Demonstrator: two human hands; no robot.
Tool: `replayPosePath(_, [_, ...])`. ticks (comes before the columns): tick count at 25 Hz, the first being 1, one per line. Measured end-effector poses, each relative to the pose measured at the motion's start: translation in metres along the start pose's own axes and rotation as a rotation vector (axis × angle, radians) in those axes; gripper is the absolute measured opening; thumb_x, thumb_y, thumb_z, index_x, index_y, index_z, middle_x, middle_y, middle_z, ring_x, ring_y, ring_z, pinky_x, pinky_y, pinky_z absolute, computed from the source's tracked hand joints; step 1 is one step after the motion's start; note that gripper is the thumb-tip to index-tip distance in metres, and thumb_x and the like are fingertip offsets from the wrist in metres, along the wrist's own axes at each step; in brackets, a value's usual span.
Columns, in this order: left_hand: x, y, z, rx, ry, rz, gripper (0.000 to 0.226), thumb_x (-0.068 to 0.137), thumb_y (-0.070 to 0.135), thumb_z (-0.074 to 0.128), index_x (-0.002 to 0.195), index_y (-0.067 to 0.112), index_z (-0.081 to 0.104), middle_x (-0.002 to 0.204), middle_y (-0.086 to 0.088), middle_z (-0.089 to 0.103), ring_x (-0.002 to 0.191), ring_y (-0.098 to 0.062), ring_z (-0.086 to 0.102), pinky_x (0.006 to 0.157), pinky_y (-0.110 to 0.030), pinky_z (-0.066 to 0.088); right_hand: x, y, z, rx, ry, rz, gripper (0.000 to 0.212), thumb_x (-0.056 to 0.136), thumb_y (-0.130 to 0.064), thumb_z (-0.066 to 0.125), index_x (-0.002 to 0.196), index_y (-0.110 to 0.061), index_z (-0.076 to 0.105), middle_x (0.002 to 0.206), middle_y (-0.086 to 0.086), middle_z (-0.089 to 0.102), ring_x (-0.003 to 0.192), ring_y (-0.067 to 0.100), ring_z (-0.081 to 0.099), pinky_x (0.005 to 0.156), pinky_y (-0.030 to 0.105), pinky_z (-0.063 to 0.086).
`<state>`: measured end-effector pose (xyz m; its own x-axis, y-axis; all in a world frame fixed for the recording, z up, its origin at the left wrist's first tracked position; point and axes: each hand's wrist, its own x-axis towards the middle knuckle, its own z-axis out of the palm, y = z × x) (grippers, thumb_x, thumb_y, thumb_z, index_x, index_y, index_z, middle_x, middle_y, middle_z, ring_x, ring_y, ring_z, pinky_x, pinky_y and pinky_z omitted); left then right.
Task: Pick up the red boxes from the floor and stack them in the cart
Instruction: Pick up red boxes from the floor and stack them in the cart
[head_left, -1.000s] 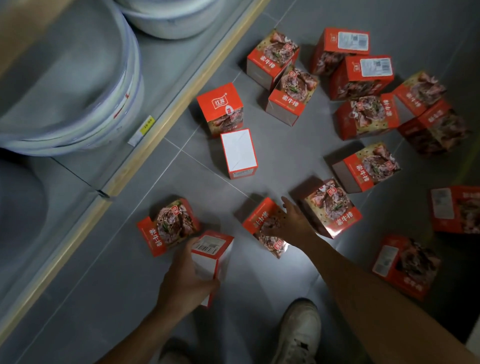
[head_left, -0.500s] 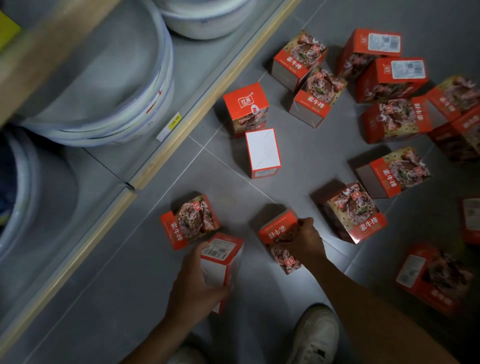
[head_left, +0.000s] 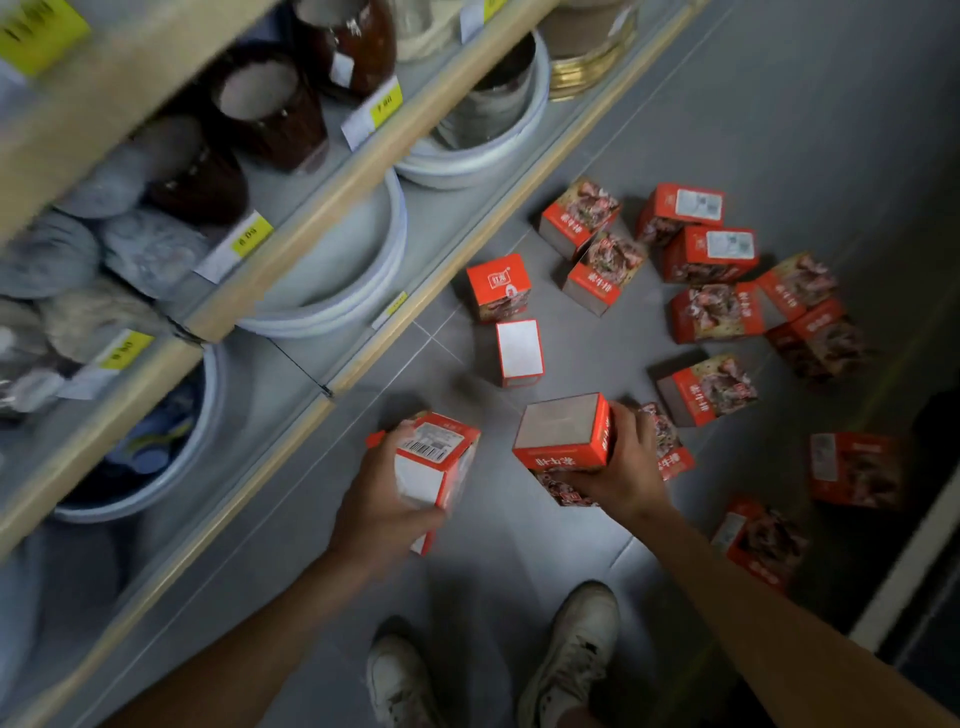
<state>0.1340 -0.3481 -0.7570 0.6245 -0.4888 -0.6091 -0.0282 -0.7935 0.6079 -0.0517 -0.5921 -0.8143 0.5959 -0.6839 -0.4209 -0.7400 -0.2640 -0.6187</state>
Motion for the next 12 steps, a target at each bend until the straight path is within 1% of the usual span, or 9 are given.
replayPosePath(2, [-0.026, 0.042, -0.035, 0.011, 0.038, 0.017, 0.102, 0.051, 0.037, 0.088, 0.139, 0.044, 0.037, 0.129, 0.012, 0.055, 0.117, -0.013, 0.057, 0.096, -0.043, 0.055, -0.018, -0.049, -0.050, -0.002, 0.031, -0.047, 0.107, 0.054, -0.050, 0.098, 0.140, -0.019, 0.043, 0.133, 0.004, 0.048, 0.120, 0.021, 0.046, 0.102, 0.042, 0.043])
replayPosePath(3, [-0.039, 0.063, -0.052, 0.005, 0.052, 0.026, 0.102, 0.047, 0.037, 0.086, 0.137, 0.046, 0.038, 0.127, 0.013, 0.057, 0.116, -0.013, 0.059, 0.095, -0.044, 0.055, -0.030, -0.075, -0.075, 0.006, 0.037, -0.076, 0.106, 0.053, -0.051, 0.098, 0.138, -0.019, 0.043, 0.131, 0.002, 0.048, 0.118, 0.018, 0.045, 0.100, 0.039, 0.044])
replayPosePath(6, [-0.080, 0.124, -0.105, -0.035, 0.102, 0.071, 0.100, 0.042, 0.037, 0.083, 0.133, 0.048, 0.041, 0.124, 0.013, 0.061, 0.114, -0.013, 0.061, 0.094, -0.046, 0.055, -0.062, -0.146, -0.144, 0.013, 0.048, -0.160, 0.106, 0.054, -0.053, 0.096, 0.139, -0.023, 0.040, 0.132, -0.002, 0.045, 0.118, 0.012, 0.044, 0.101, 0.035, 0.046])
replayPosePath(9, [-0.123, 0.178, -0.156, -0.066, 0.145, 0.150, 0.100, 0.042, 0.037, 0.084, 0.133, 0.044, 0.044, 0.125, 0.013, 0.061, 0.116, -0.011, 0.060, 0.097, -0.044, 0.053, -0.093, -0.212, -0.200, 0.035, 0.057, -0.225, 0.107, 0.057, -0.052, 0.096, 0.142, -0.025, 0.036, 0.134, -0.006, 0.044, 0.119, 0.007, 0.043, 0.103, 0.033, 0.043])
replayPosePath(12, [-0.176, 0.232, -0.216, -0.061, 0.192, 0.191, 0.098, 0.044, 0.036, 0.079, 0.135, 0.039, 0.045, 0.124, 0.009, 0.061, 0.114, -0.012, 0.059, 0.098, -0.040, 0.052, -0.133, -0.281, -0.255, 0.076, 0.070, -0.276, 0.111, 0.053, -0.050, 0.098, 0.144, -0.027, 0.038, 0.133, -0.011, 0.047, 0.118, 0.005, 0.047, 0.099, 0.029, 0.042])
